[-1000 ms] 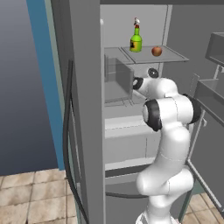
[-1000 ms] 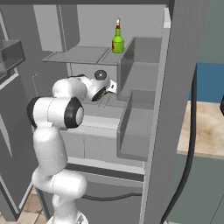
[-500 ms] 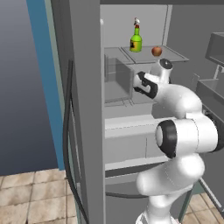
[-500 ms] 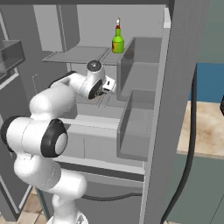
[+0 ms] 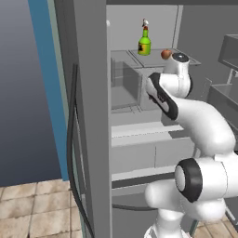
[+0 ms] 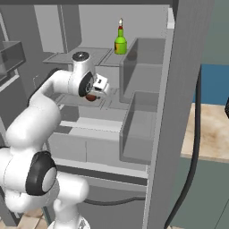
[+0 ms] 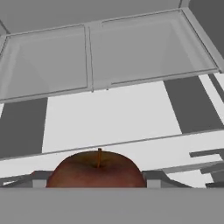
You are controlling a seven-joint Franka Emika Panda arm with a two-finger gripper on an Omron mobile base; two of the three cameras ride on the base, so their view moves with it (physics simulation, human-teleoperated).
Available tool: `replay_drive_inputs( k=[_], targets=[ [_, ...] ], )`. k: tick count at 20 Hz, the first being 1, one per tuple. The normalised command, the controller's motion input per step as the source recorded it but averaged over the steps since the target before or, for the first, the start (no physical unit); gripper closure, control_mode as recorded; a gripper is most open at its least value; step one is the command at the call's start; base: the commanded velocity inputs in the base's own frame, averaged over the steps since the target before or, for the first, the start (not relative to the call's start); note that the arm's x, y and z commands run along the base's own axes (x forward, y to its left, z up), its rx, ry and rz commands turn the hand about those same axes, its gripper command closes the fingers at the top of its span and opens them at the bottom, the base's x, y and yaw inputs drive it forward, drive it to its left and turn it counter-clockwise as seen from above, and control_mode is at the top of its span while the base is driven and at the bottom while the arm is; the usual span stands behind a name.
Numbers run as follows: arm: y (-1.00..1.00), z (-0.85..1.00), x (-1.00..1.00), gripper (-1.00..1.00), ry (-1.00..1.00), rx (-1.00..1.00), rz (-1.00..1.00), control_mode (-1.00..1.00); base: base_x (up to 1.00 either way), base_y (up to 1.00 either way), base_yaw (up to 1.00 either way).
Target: Pick the two apples from the fridge and place them on the plate next to the blender to make a fruit smoothie.
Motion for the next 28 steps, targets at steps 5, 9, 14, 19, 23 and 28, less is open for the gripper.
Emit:
replay_drive_inputs(
  k=[5, 9, 14, 19, 23, 28],
  targets=[
    [0.23, 0.0, -1.0, 1.0, -0.55, 0.0, 0.14, -1.0, 0.0, 0.0, 0.0],
    [0.1, 0.03, -1.0, 1.0, -0.7, 0.0, 0.11, -1.0, 0.0, 0.0, 0.0],
    [0.02, 0.0, -0.12, 1.0, -0.06, 0.0, 0.01, -1.0, 0.0, 0.0, 0.0],
    [0.0, 0.0, -0.08, 1.0, 0.0, 0.0, 0.01, 1.0, -0.62, 0.0, 0.05],
    [0.0, 0.0, 0.0, 1.0, 0.0, 0.0, 0.0, 1.0, -1.0, 0.0, 0.02],
    [0.0, 0.0, 0.0, 1.0, 0.0, 0.0, 0.0, 1.0, -0.95, 0.0, -0.03]
  ],
)
